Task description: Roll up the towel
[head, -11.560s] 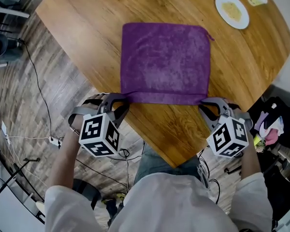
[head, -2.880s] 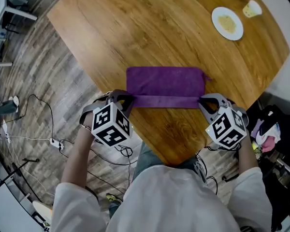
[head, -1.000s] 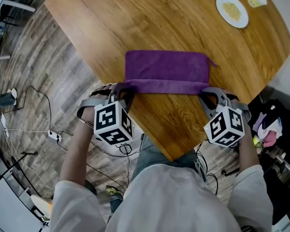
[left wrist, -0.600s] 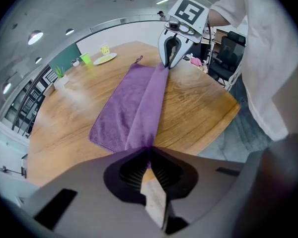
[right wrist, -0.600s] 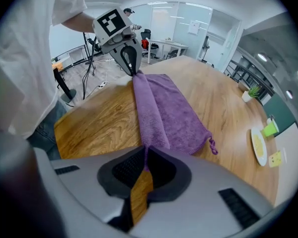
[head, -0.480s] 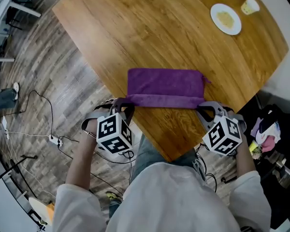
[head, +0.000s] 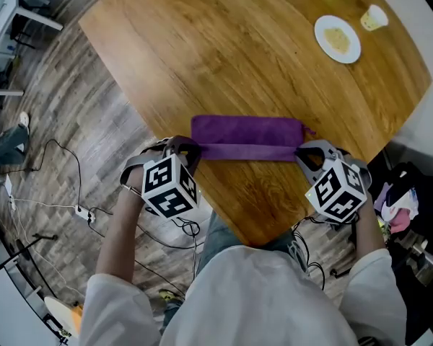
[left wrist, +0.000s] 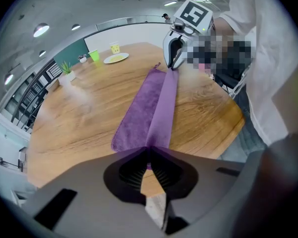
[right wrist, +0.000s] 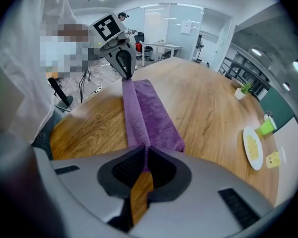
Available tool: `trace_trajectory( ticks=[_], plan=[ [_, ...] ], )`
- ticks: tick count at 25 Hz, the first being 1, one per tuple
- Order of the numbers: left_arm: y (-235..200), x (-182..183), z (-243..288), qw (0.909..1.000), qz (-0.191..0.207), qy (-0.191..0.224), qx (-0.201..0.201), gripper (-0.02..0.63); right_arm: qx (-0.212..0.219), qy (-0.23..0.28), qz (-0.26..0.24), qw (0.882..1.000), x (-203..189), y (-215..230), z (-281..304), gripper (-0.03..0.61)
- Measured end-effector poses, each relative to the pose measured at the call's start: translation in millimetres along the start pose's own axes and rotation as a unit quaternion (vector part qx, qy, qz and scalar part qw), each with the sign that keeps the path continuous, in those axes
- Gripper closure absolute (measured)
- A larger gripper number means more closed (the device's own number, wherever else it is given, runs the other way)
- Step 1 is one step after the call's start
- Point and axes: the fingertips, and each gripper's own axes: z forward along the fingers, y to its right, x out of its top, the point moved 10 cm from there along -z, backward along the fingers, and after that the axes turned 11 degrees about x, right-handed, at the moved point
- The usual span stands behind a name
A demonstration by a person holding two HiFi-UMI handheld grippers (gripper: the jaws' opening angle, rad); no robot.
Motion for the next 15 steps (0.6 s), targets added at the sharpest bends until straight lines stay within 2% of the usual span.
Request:
trace_trajectory(
  ticks=[4, 9, 15],
  plan=[
    [-13, 2, 11, 1.0, -0.007, -0.005, -0.004, 0.586, -0.001, -0.005, 0.004, 1.0, 1, 14, 8, 0.554],
    [-18, 2, 17, 1.0, 0.002, 0.001, 0.0, 0.58, -0.007, -0.001, 0.006, 1.0, -1, 19, 14, 0.547],
    [-23, -6, 2, 0.9997, -0.015, 0.011, 0.014, 0.525, -0.03, 0.012, 0.011, 0.999, -1, 11, -5, 0.523]
  ],
)
